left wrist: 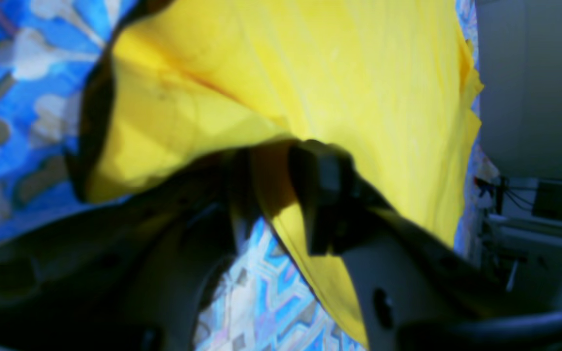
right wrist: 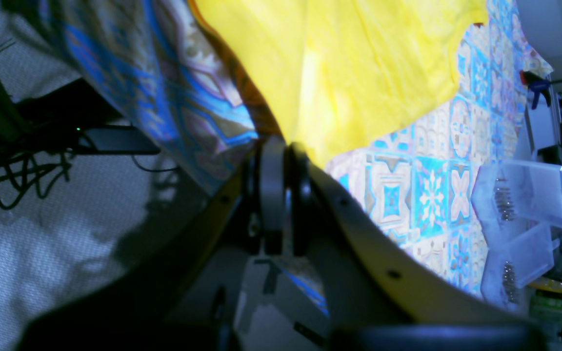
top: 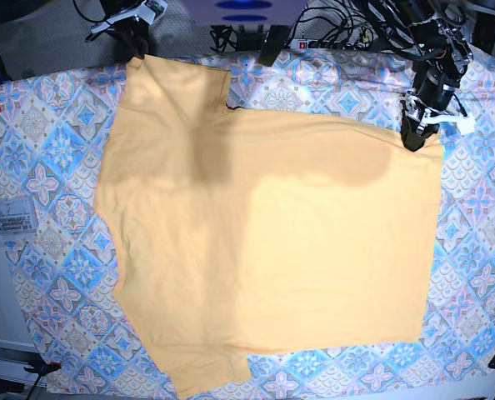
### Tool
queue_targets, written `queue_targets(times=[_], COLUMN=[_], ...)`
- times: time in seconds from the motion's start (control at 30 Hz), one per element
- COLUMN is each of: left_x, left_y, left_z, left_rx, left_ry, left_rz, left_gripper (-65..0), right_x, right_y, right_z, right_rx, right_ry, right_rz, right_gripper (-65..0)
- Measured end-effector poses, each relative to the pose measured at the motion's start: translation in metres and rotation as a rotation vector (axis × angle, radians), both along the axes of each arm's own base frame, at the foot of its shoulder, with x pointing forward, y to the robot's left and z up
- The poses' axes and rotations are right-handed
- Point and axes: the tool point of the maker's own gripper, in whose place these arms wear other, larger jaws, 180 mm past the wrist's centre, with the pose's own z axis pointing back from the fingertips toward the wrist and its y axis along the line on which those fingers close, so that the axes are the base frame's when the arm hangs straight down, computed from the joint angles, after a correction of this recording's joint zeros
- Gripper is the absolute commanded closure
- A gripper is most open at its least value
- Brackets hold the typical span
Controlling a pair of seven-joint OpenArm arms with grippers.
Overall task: Fold the T-shirt properly
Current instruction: 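Pull the held corner with the left gripper to straighten the shirt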
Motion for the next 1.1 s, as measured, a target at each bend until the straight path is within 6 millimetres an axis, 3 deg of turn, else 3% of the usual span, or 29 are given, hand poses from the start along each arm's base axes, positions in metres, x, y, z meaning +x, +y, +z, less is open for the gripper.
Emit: queue_targets(times=[0.3, 0.8, 1.1], left_x=[-0.001, 0.016, -0.006], left_y=[-0.017, -0.02, -0.023], left_z=[0.006, 0.018, 0.015], left_rx=[0.027, 0.005, 0.004], left_ry=[0.036, -0.006, 0.0], left_rz=[-0.109, -0.108, -0.091], left_gripper=[-15.6, -15.2, -15.1], right_x=[0.0, 0.008, 0.008], right_y=[0.0, 0.0, 0.0], right_z=[0.0, 0.0, 0.0], right_rx=[0.001, -0.001, 0.0], right_ry=[-0.001, -0.016, -0.015], right_rz=[0.0, -0.001, -0.001], right_gripper=[0.0, 0.0, 0.0])
